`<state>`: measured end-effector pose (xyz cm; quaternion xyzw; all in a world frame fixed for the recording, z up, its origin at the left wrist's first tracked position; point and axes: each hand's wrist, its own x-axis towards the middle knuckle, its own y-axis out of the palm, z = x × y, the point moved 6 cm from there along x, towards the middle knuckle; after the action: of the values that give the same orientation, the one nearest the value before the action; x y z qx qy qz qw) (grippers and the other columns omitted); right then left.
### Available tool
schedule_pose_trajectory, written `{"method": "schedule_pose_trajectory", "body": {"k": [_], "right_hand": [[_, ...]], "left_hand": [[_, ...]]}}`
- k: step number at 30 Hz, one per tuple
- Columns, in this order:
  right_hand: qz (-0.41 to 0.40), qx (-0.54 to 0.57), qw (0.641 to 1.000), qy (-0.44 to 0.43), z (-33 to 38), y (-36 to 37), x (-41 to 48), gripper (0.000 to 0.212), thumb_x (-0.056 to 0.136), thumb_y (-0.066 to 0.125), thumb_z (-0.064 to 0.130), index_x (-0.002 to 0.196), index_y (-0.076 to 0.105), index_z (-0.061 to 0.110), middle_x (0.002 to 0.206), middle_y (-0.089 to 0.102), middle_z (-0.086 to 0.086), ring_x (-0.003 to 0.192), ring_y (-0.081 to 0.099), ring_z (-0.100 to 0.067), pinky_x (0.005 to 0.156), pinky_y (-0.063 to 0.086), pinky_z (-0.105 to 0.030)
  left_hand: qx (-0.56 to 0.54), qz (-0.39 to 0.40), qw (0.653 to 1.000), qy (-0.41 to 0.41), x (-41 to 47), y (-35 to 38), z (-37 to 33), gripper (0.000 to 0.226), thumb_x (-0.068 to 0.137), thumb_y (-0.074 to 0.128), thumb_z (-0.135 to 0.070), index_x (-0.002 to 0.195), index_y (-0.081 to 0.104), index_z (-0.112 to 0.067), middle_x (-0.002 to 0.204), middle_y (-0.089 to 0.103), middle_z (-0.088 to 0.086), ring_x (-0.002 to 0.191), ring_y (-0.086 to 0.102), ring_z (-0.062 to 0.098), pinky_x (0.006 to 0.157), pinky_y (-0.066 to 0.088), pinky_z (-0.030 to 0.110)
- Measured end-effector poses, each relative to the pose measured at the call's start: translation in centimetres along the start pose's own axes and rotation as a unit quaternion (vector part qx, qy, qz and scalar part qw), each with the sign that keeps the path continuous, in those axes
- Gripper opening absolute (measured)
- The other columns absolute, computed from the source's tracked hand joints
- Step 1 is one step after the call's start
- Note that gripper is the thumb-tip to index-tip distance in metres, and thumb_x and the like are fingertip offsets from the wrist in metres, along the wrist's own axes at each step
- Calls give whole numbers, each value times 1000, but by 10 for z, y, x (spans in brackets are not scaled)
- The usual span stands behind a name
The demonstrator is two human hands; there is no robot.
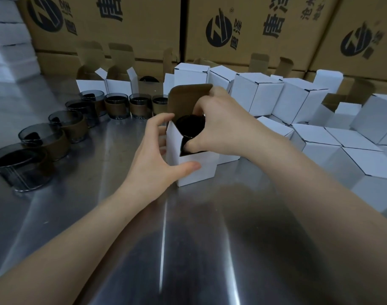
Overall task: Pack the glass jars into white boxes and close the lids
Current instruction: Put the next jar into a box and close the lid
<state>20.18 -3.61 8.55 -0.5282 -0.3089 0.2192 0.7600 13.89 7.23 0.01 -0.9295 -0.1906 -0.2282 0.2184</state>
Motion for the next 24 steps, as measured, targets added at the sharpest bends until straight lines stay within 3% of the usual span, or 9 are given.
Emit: {"method": "schedule_pose_trajectory", "body": {"k": [4, 7, 11, 14, 17, 21, 22, 24], "right_hand": [[56, -15, 997, 56, 0, 9, 2, 29, 71, 78, 25, 83, 55, 14, 107, 34, -7, 97, 44, -24, 53, 29, -26], [113, -46, 987, 101, 1, 13, 4, 36, 74, 78, 26, 74, 44, 16, 108, 33, -9, 101, 42, -26, 53, 29, -26], [152, -92, 977, 122, 3, 21, 8, 34, 81, 74, 27, 89, 46, 9, 124, 35, -17, 120, 39, -33, 76, 42, -34], [157, -116, 973, 126, 5, 23, 11, 40, 83, 73, 27, 101, 44, 9, 137, 32, -20, 128, 34, -36, 91, 41, -39], [175, -134, 968, 124, 5, 21, 10, 41, 82, 75, 31, 97, 44, 9, 129, 35, -17, 120, 40, -35, 85, 40, -39], [188, -105, 970, 110, 0, 18, 7, 39, 79, 76, 36, 76, 45, 12, 108, 34, -12, 93, 43, -29, 61, 38, -32], [185, -83, 974, 101, -2, 16, 7, 39, 77, 78, 38, 79, 50, 11, 106, 38, -10, 89, 45, -27, 58, 38, -30], [164, -14, 983, 84, -6, 10, 5, 48, 73, 81, 44, 103, 60, 12, 105, 51, -3, 90, 54, -22, 65, 47, -30]], "left_hand": [[16, 1, 1000, 4, -2, 1, -1, 86, 60, 83, -40, 127, 31, -57, 126, 41, -35, 118, 48, -8, 93, 43, 11], [37, 2, 999, 12, -2, 1, -2, 86, 61, 83, -40, 128, 32, -55, 123, 39, -42, 117, 45, -13, 90, 39, 2], [61, 0, 998, 10, -3, 1, -1, 87, 65, 88, -33, 130, 33, -53, 132, 43, -24, 118, 43, -13, 90, 38, 7], [68, -1, 998, 8, -3, 1, -1, 86, 66, 87, -32, 132, 35, -49, 134, 44, -19, 119, 44, -9, 92, 38, 11], [63, 2, 998, 0, -3, 2, -1, 85, 66, 87, -32, 134, 37, -47, 133, 46, -19, 118, 46, -7, 91, 39, 11], [59, 14, 998, -8, -3, 3, -1, 84, 67, 86, -34, 134, 37, -49, 135, 45, -19, 121, 46, -1, 94, 40, 14], [60, 17, 998, -10, -3, 3, 0, 84, 68, 86, -35, 135, 37, -49, 135, 45, -19, 121, 46, 0, 94, 40, 14], [54, 21, 998, -15, -3, 2, 0, 84, 69, 85, -36, 136, 37, -48, 136, 45, -18, 122, 47, 1, 96, 42, 17]]}}
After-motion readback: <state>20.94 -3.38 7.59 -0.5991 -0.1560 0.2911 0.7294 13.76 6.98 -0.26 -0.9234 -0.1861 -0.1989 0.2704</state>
